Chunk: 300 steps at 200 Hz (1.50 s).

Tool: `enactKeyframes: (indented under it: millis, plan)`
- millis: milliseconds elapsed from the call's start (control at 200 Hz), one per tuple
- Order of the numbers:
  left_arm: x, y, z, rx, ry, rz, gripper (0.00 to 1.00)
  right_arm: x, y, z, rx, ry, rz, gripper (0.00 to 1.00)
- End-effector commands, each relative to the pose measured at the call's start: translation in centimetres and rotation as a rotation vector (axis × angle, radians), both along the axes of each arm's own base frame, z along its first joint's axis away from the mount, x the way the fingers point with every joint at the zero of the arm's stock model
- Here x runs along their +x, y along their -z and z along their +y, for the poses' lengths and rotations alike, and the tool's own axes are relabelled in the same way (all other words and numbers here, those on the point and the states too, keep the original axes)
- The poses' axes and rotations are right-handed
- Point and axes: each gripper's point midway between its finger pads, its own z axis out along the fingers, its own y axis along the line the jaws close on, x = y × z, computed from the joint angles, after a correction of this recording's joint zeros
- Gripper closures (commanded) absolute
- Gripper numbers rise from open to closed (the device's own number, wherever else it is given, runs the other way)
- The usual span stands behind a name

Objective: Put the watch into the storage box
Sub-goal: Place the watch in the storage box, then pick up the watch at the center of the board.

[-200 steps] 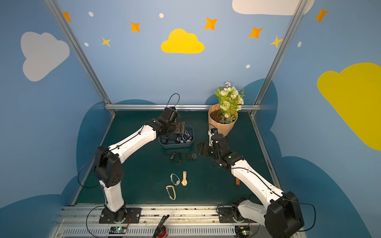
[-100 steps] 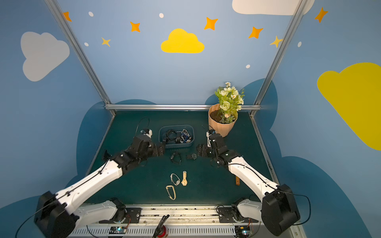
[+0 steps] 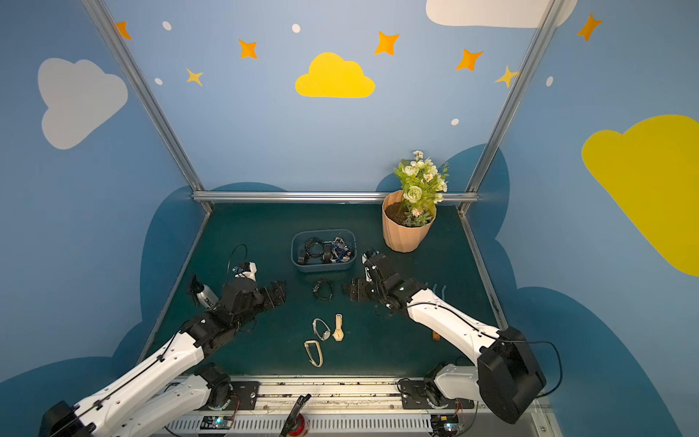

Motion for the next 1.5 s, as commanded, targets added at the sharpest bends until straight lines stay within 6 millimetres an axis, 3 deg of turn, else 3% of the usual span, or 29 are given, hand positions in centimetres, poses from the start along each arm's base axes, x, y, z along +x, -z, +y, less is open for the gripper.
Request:
enactKeyframes:
  millis: [0, 260, 556, 936, 1237, 1332, 1497]
  plan:
    - [0.2, -0.1, -0.3, -0.031, -0.007, 0.0, 0.0, -1.0, 0.6, 0.7, -0.026, 0.019, 0.04, 0.2]
    - [0.1, 0.1, -0.2, -0.033, -0.01, 0.006, 0.0, -4.1, 3.2, 3.0, -0.081, 0.009, 0.092, 0.28]
    - [-0.4, 0.1, 0.4, -0.028, -0.02, 0.004, 0.0, -5.9, 6.0, 4.9, -0.171, -0.009, 0.126, 0.43]
    - [-0.9, 0.1, 1.0, -0.019, -0.034, -0.004, 0.0, -5.8, 7.9, 6.4, -0.234, -0.03, 0.144, 0.66]
    - [-1.0, 0.0, 1.4, -0.013, -0.044, -0.012, 0.0, -6.1, 8.9, 6.7, -0.257, -0.035, 0.181, 0.74]
    - [-1.1, 0.1, 1.4, -0.012, -0.041, -0.013, 0.0, -6.1, 9.2, 6.8, -0.262, -0.038, 0.19, 0.81]
    - [-1.0, 0.1, 1.4, -0.012, -0.042, -0.015, 0.0, -5.5, 8.5, 6.6, -0.268, -0.032, 0.159, 0.92]
